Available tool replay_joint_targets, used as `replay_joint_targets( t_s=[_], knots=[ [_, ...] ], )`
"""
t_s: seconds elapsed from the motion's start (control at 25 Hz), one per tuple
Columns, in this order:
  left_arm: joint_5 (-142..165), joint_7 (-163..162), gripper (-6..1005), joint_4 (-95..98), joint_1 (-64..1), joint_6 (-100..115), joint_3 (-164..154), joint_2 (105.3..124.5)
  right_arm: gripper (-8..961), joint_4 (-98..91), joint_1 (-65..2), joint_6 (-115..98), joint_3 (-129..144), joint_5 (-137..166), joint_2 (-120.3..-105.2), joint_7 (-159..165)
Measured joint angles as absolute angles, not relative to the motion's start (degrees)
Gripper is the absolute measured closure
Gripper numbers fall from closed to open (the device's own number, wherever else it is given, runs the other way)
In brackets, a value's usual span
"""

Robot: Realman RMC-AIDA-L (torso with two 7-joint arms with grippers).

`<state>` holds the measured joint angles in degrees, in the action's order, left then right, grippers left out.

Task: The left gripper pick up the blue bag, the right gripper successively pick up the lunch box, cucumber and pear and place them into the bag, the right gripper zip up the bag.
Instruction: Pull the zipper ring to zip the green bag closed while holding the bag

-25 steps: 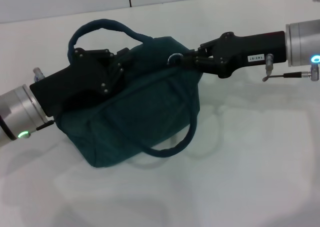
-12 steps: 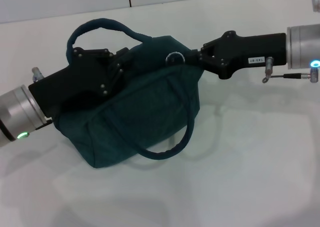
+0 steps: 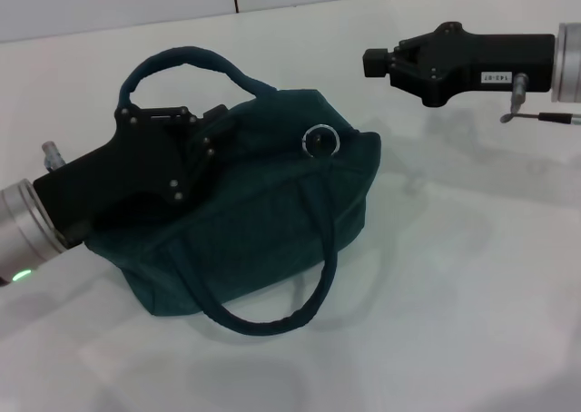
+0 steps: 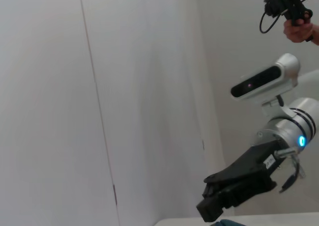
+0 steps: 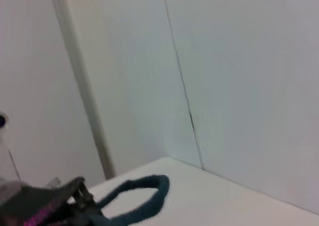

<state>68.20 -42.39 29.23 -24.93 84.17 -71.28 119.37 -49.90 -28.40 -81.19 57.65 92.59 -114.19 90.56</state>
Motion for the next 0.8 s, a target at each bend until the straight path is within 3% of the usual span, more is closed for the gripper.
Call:
replay_joint_targets(
  t_s=[0.32,0.52,0.8],
  knots=[
    [68.52,-42.34,940,28.89,-24.93,84.26,-71.30,119.38,895,-50.16,-28.78,-90.57,57.21,90.18,-114.30,93.12],
    [68.67,-42.32,940,28.86,-25.11,84.28,-71.67,119.51,690,-49.70,-28.52,-92.85,57.60,90.33,-114.01,95.21],
    [68.80,-41.95,940,28.83,-25.08,84.42,-71.81,119.54,656,-48.78,-27.59,-92.92,57.83,91.98,-114.03,95.37]
  ],
)
